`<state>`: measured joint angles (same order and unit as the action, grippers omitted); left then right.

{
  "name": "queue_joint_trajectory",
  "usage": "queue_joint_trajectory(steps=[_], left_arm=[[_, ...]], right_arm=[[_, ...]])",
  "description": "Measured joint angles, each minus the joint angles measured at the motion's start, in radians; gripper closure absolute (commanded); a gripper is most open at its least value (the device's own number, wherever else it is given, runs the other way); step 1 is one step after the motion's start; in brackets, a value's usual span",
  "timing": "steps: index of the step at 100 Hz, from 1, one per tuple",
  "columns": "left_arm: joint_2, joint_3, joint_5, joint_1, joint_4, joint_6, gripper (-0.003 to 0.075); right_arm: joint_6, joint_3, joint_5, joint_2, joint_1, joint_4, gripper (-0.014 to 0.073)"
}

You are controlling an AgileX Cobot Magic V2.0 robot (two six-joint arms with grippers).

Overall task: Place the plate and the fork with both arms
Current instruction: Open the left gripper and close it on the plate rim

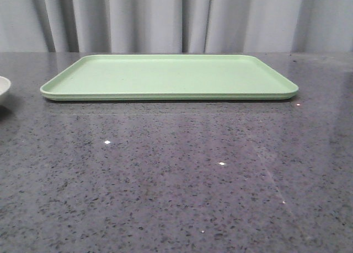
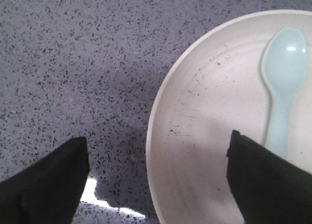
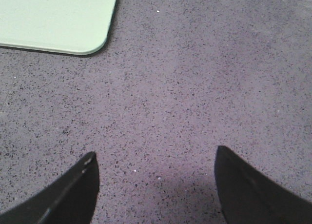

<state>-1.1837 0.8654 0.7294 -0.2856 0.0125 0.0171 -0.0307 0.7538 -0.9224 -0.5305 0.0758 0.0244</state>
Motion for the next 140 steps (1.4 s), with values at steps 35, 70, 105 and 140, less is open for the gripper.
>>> queue_joint_trajectory(steps=[35, 70, 105, 140], left_arm=[[-0.091, 0.002, -0.029, 0.000, 0.033, -0.022, 0.0155], [-0.163, 0.002, -0.057, 0.000, 0.038, -0.024, 0.0155], [-0.195, 0.008, -0.068, -0.002, 0.056, -0.024, 0.0158], [-0.197, 0.008, -0.066, -0.003, 0.072, -0.024, 0.0459]], right_arm=[[0.000, 0.000, -0.002, 0.000, 0.000, 0.000, 0.0086], [0.000, 0.000, -0.002, 0.000, 0.000, 0.000, 0.0086], [0.000, 0.000, -0.002, 0.000, 0.000, 0.000, 0.0086], [0.000, 0.000, -0.002, 0.000, 0.000, 0.000, 0.0086]])
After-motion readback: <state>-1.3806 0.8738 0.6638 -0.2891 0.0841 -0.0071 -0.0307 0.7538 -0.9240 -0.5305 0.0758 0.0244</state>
